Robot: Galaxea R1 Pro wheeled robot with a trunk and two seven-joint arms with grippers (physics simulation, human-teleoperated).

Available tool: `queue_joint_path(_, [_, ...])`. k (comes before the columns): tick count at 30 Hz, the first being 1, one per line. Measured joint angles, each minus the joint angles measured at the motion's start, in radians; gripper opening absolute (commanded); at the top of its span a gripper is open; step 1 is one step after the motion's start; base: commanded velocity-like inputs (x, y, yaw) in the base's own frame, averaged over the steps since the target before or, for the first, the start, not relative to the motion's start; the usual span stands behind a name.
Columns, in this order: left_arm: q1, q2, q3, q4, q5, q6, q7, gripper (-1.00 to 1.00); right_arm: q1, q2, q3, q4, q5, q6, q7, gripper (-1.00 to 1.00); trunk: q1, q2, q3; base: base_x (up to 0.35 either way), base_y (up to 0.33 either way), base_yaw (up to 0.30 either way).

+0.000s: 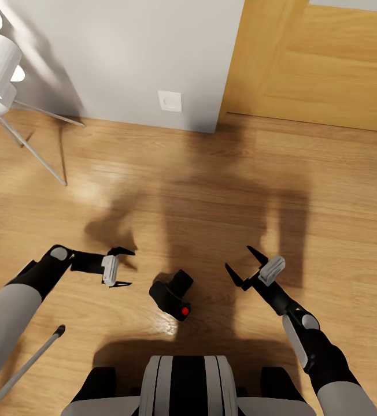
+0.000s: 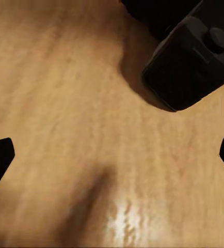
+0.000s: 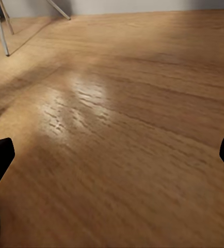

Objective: Attach the digital camera to the camera tripod in the bedroom.

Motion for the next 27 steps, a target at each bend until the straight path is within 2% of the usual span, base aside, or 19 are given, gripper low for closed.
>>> queue_joint_path(1, [0.0, 0.001, -0.025, 0.0, -0.002, -0.042, -0.027, 1.0, 0.0, 0.0, 0.0, 0.002, 0.0, 0.0, 0.0, 1.0, 0.0, 0.0, 0.0, 0.0, 0.0, 0.0])
queue_joint_path(2, [0.0, 0.001, -0.034, 0.0, -0.002, -0.06, -0.046, 1.0, 0.0, 0.0, 0.0, 0.003, 0.0, 0.0, 0.0, 1.0, 0.0, 0.0, 0.0, 0.0, 0.0, 0.0])
queue_joint_path(8, [0.0, -0.002, -0.045, 0.0, -0.003, -0.084, -0.104, 1.0, 0.0, 0.0, 0.0, 0.005, 0.0, 0.0, 0.0, 1.0, 0.0, 0.0, 0.0, 0.0, 0.0, 0.0])
queue_joint_path(10, [0.0, -0.013, -0.047, -0.001, -0.003, -0.088, -0.125, 1.0, -0.001, 0.0, 0.0, 0.006, 0.0, 0.0, 0.0, 1.0, 0.0, 0.0, 0.0, 0.0, 0.0, 0.0])
queue_joint_path(27, [0.0, -0.05, -0.046, 0.004, 0.003, -0.087, -0.119, 1.0, 0.0, 0.0, 0.0, 0.008, 0.0, 0.0, 0.0, 1.0, 0.0, 0.0, 0.0, 0.0, 0.0, 0.0])
